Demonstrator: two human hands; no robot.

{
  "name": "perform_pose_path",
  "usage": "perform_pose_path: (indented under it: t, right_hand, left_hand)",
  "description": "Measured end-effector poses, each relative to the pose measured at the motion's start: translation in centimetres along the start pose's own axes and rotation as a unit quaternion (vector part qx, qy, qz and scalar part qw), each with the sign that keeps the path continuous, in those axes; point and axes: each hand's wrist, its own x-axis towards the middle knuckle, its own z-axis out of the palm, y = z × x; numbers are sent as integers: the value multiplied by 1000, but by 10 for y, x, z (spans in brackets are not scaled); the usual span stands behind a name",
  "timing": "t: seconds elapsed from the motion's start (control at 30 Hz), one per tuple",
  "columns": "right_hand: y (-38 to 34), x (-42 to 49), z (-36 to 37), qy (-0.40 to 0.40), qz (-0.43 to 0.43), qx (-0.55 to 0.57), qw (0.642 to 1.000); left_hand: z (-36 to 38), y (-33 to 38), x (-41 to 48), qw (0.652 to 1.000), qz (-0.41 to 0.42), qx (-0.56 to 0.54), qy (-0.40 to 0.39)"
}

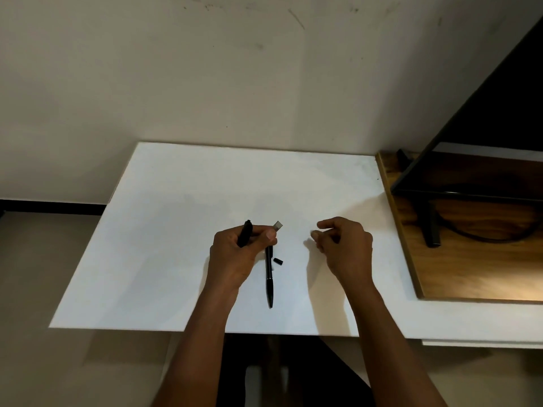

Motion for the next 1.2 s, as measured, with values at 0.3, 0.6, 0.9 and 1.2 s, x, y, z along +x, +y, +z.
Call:
perform_pose_path:
  t: [0.3, 0.6, 0.9, 1.2]
  right_hand:
    - [-5, -5, 10, -40, 13, -88, 995]
    - [-10, -6, 10, 10, 9, -72, 997]
    - [-21, -8, 5, -179, 106, 356, 911]
    - [-18, -8, 8, -217, 190, 419, 861]
  left_hand:
    - [-2, 1, 0, 1000, -4, -4, 15]
    - [-2, 2, -1, 999, 7, 41, 5]
    - [2, 3, -2, 990, 52, 129, 23]
    - [2, 8, -2, 977, 126, 158, 62]
